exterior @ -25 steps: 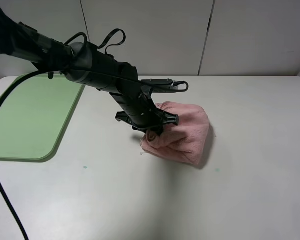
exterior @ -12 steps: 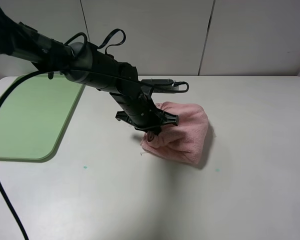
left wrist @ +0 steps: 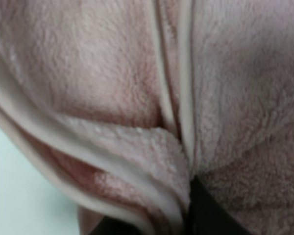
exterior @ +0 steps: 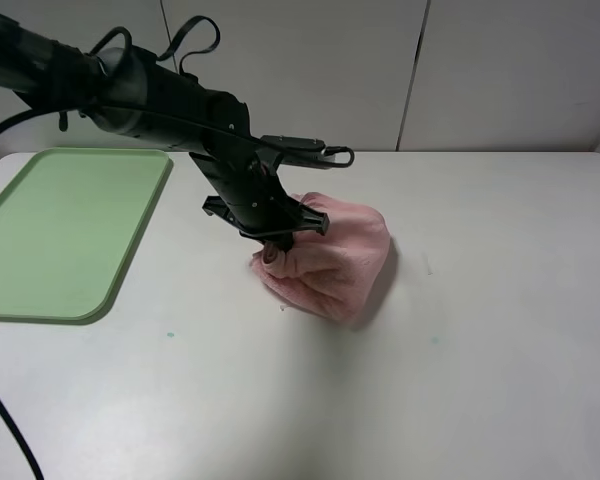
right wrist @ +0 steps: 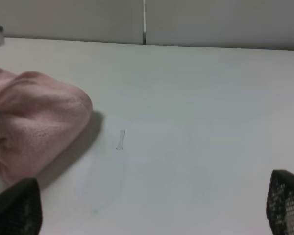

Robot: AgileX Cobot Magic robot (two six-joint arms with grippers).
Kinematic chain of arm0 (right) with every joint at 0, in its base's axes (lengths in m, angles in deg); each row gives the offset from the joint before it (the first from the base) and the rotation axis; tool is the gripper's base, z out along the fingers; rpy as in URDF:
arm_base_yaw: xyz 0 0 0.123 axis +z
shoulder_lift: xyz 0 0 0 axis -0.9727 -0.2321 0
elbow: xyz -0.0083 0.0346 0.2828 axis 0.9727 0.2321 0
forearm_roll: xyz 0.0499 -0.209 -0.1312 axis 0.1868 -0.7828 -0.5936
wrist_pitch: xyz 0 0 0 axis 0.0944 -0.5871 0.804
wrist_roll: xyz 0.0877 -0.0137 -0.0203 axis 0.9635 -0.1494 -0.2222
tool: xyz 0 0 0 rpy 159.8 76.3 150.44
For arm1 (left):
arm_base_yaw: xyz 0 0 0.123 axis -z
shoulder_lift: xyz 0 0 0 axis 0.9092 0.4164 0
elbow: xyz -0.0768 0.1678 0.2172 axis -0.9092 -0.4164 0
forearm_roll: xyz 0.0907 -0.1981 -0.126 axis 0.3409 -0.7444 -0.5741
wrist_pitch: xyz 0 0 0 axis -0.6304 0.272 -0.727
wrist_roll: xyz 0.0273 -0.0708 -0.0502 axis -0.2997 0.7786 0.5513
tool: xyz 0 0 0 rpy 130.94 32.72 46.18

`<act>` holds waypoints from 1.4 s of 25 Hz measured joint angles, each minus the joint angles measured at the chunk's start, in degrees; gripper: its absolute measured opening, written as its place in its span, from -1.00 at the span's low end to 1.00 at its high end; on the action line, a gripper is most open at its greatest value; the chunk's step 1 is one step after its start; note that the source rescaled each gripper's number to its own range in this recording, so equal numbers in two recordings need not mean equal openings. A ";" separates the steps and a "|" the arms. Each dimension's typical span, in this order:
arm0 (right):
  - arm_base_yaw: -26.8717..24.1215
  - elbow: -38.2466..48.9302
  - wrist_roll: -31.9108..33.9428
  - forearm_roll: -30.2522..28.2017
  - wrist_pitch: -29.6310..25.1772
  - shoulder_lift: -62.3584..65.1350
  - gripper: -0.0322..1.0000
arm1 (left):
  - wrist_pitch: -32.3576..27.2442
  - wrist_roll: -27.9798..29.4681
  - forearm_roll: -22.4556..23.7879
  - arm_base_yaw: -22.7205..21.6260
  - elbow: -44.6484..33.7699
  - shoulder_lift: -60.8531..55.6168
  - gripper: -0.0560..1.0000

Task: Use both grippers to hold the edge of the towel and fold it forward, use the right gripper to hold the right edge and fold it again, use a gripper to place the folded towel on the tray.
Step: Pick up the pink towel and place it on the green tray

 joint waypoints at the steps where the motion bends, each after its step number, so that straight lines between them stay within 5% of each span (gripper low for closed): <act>1: 0.00 0.00 0.00 0.00 0.00 0.00 1.00 | -0.39 0.00 0.58 -0.49 -0.11 -0.73 -0.67; 12: 0.00 0.00 0.00 0.16 0.00 0.00 1.00 | -4.58 0.00 5.73 -5.27 -2.45 -6.23 -0.67; 22: 0.00 0.00 0.00 0.46 0.00 0.00 1.00 | -4.35 -1.70 6.78 -13.85 -9.80 -12.28 -0.67; 35: 0.00 0.00 0.00 0.61 0.00 0.00 1.00 | -6.13 -3.87 9.87 -23.44 -10.27 -15.25 -0.67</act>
